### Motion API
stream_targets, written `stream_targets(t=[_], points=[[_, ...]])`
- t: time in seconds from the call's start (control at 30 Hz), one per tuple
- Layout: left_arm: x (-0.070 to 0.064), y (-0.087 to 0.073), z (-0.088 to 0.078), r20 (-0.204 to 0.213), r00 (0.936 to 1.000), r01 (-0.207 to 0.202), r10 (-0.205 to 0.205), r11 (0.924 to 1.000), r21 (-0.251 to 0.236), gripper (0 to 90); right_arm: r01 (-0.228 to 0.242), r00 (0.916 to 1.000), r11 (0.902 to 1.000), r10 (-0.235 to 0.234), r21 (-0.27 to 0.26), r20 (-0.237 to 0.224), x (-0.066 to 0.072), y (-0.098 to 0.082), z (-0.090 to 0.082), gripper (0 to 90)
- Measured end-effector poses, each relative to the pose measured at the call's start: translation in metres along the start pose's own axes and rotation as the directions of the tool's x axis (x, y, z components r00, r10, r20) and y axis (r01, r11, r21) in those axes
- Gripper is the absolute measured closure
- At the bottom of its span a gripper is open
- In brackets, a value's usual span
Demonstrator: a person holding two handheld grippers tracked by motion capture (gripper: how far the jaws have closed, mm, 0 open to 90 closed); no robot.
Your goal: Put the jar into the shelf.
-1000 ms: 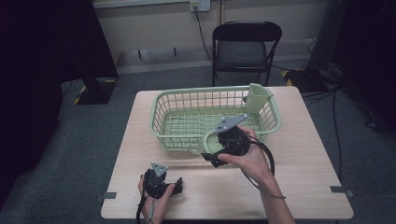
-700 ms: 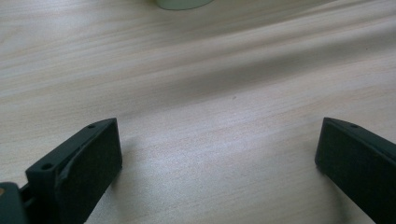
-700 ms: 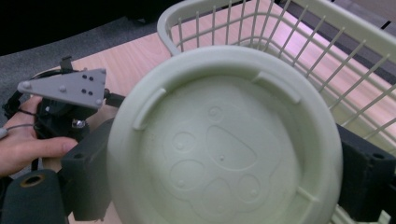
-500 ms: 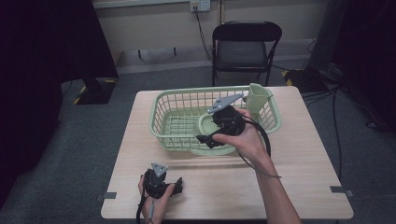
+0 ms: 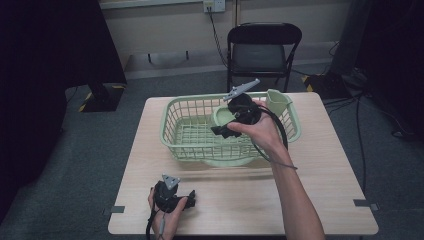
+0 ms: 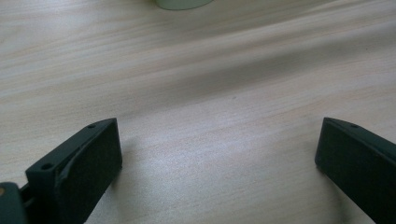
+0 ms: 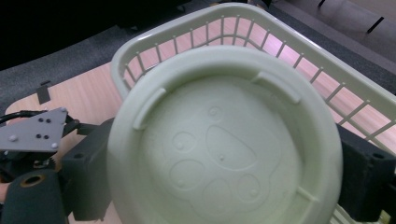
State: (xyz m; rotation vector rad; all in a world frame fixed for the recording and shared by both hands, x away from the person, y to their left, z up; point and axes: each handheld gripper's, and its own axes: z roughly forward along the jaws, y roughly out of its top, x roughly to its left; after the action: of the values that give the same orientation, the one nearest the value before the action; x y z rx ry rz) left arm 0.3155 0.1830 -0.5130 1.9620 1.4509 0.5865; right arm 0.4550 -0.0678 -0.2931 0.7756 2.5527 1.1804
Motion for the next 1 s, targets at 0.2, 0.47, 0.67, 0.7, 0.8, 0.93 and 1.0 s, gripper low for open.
stream_targets(t=[0.2,0.47,0.67,0.7,0.8,0.93,1.0], points=[[0.0,0.0,0.0,0.001,1.0,0.001,-0.001,1.0,-0.001,0.1,-0.019,0.9997,0.9996,0.018,0.023,0.017,-0.019,0.005,0.012,10.9],[0.0,0.0,0.0,0.0,1.0,0.001,-0.001,1.0,-0.001,0.1,-0.03,0.999,0.9966,0.027,0.077,0.035,-0.034,0.01,0.031,10.9],[0.0,0.0,0.0,0.001,1.0,0.0,0.0,1.0,-0.001,0.1,-0.037,0.9983,0.9918,0.031,0.123,0.048,-0.042,0.01,0.046,10.9],[0.0,0.0,0.0,0.001,1.0,0.001,-0.001,1.0,-0.001,0.1,-0.04,0.9982,0.9903,0.034,0.133,0.05,-0.043,0.01,0.049,10.9],[0.0,0.0,0.0,0.001,1.0,0.001,-0.001,1.0,-0.001,0.1,-0.042,0.9981,0.9869,0.034,0.156,0.051,-0.048,0.008,0.057,10.9],[0.0,0.0,0.0,0.0,1.0,0.001,-0.001,1.0,-0.001,0.0,-0.052,0.9974,0.9805,0.041,0.189,0.059,-0.053,0.005,0.068,10.9],[0.0,0.0,0.0,0.0,1.0,0.001,-0.001,1.0,-0.001,0.1,-0.054,0.9973,0.9783,0.043,0.2,0.059,-0.055,0.003,0.073,10.9]])
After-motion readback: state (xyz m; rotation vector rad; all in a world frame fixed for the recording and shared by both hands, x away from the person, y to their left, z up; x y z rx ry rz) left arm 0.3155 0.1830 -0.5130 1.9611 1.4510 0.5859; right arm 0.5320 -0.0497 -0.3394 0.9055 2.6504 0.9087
